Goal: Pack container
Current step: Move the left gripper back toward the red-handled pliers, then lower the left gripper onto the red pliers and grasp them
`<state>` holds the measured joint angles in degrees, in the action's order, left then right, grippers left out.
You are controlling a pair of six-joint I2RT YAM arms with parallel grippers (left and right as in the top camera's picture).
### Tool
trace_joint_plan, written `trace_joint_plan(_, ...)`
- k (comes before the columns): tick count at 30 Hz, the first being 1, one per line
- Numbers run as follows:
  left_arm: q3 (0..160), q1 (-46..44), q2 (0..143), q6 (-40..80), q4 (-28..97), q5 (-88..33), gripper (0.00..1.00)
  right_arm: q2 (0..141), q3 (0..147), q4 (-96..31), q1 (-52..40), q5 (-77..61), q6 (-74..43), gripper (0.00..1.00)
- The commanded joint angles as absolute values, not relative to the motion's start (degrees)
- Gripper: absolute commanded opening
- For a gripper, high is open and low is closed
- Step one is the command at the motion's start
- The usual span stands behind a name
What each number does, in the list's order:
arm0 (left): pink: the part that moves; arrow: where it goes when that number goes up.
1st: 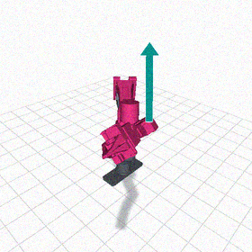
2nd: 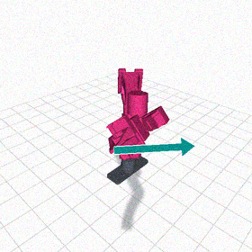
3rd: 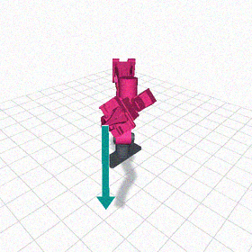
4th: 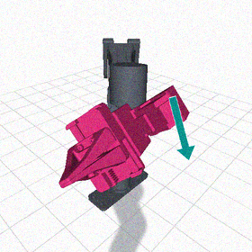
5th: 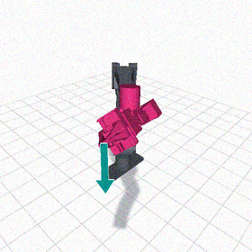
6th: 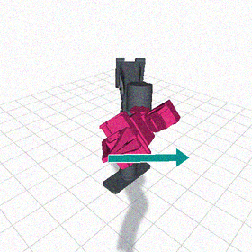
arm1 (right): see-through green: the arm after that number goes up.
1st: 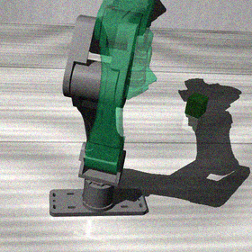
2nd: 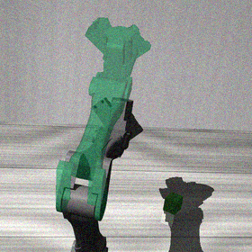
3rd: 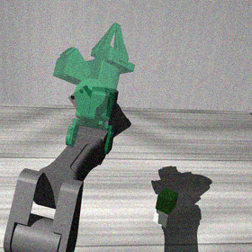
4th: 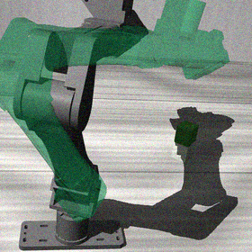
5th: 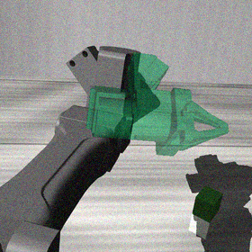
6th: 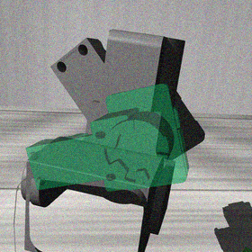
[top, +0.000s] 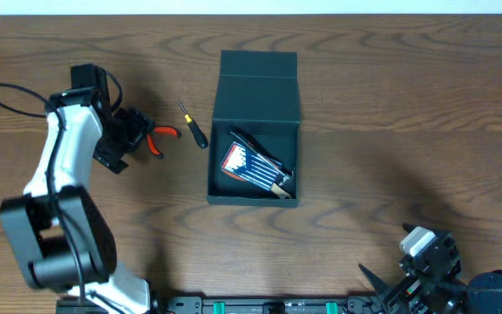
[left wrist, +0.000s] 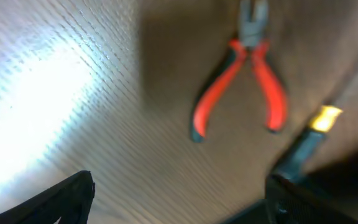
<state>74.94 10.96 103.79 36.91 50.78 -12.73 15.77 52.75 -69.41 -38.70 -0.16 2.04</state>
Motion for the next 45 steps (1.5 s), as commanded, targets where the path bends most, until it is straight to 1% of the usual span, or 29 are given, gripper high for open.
trace_joint_plan(1,76.01,11.14,107.79,31.48,51.18,-14.59,0.86,15.64,52.77,-69.41,-38.48,0.47,1.32,0.99)
trace_joint_plan(2,76.01,11.05,109.14,31.05,51.18,-14.61,0.82,15.64,52.77,-69.41,-38.48,0.45,1.32,0.99)
trace_joint_plan(5,76.14,11.03,111.46,29.93,51.18,-14.61,0.78,15.64,52.77,-69.41,-38.48,0.45,1.30,0.99)
trace_joint_plan(22,86.61,10.31,120.70,28.71,52.93,-14.11,0.77,15.64,52.77,-69.41,-38.50,0.45,1.30,0.99)
trace_joint_plan(25,86.61,10.31,121.16,28.71,53.15,-13.85,0.70,15.64,52.77,-69.41,-38.50,0.45,1.30,0.99)
trace_joint_plan(34,86.61,10.31,122.50,28.71,55.18,-12.16,0.63,15.64,52.77,-69.41,-38.50,0.45,1.30,0.99)
trace_joint_plan(36,86.61,10.31,122.80,28.71,55.37,-12.16,0.60,15.64,52.77,-69.41,-38.48,0.45,1.30,0.99)
trace_joint_plan(41,86.61,10.31,123.26,28.71,56.21,-12.16,0.54,15.64,52.77,-69.41,-38.48,0.45,1.32,0.99)
trace_joint_plan(45,86.61,10.31,123.35,28.73,56.34,-12.19,0.46,15.64,52.77,-69.41,-38.48,0.45,1.30,0.99)
